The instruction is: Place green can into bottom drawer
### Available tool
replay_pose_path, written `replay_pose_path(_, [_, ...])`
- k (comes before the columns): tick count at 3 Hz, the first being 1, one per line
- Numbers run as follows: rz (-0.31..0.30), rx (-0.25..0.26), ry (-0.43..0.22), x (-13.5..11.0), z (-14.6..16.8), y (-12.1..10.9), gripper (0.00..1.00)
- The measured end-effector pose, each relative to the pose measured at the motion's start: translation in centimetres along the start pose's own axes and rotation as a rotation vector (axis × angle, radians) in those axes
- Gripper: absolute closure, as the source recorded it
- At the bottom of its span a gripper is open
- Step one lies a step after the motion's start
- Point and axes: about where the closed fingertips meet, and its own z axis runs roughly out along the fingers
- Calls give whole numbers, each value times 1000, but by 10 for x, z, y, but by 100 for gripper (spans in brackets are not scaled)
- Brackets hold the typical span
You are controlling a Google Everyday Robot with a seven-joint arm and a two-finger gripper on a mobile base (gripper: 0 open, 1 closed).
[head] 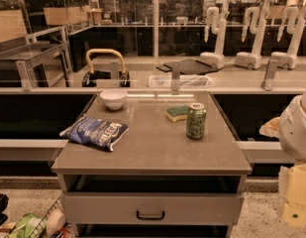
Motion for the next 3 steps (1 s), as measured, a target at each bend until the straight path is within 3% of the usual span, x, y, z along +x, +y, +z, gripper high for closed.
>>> replay_pose_path(1, [0,0,0,0,0,0,0])
replay_pose_path(2, [68,25,-56,5,10,-10,0])
replay_pose_path(3, [162,64,-191,3,41,-47,0])
